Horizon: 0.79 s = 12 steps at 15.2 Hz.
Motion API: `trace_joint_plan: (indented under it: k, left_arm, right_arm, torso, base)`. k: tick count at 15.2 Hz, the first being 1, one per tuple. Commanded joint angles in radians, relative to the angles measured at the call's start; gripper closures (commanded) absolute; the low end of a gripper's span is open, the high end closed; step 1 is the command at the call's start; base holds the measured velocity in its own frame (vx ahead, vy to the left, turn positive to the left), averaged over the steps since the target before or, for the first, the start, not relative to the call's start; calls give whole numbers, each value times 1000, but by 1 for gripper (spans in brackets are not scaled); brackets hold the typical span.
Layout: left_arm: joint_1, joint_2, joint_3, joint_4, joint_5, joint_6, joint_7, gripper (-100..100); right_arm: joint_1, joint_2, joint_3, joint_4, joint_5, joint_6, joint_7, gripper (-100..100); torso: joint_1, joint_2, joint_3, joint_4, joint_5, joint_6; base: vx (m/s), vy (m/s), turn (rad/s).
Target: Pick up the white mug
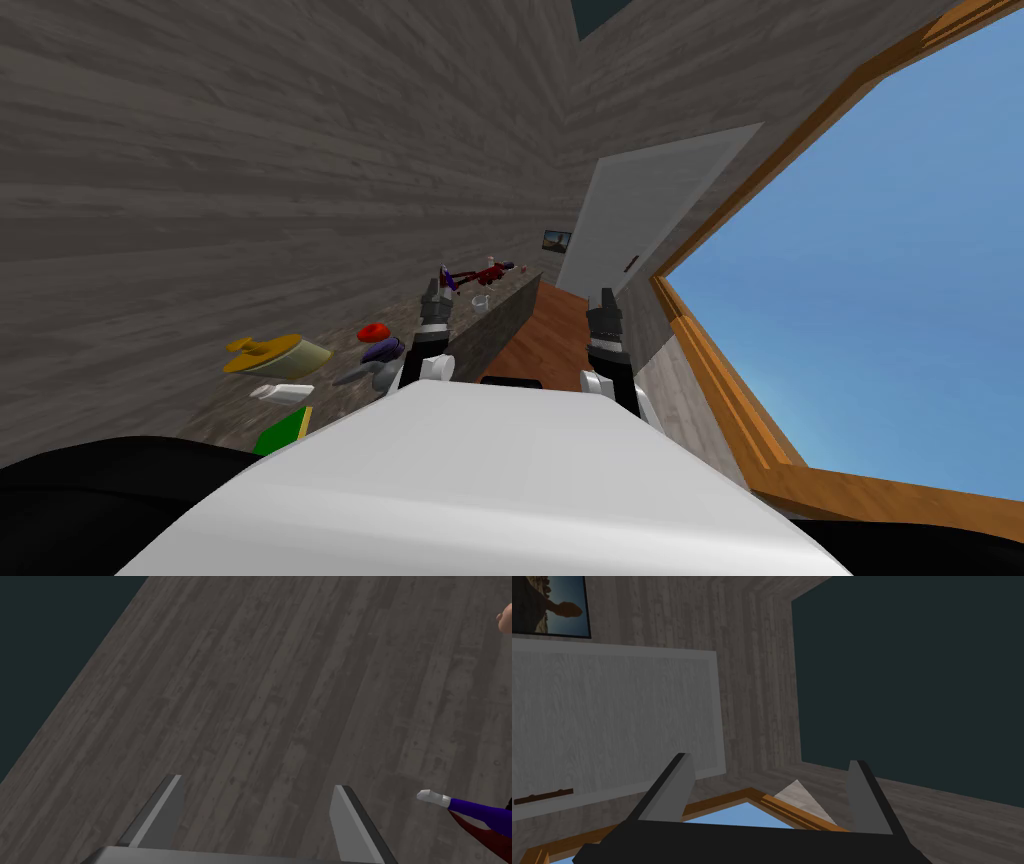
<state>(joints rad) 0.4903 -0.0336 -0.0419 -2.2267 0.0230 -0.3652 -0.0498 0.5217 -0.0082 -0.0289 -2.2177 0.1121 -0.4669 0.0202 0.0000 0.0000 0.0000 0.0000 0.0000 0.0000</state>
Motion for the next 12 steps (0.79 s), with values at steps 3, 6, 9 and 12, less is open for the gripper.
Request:
trace_joint_plan:
  k: [3,6,9,12]
  left_arm:
    - [2,70,10,-5,4,23,-4,-100]
    - [5,126,25,-13,11,58,-10,-100]
    - [9,173,46,-24,21,109,-19,-100]
    - [14,212,71,-38,34,174,-31,-100]
  right_arm:
    - [0,0,0,0,0,0,0,0]
    - [0,0,0,0,0,0,0,0]
    - [0,0,0,0,0,0,0,0]
    - [0,0,0,0,0,0,0,0]
  torso:
    - [-1,0,0,0,0,0]
    - [-2,0,0,0,0,0]
    - [-3,0,0,0,-1,0]
    - [-4,0,0,0,-1,0]
  base:
    - [-2,-17,-5]
    - [0,-37,-8]
    - [4,-49,-12]
    - [2,-50,-12]
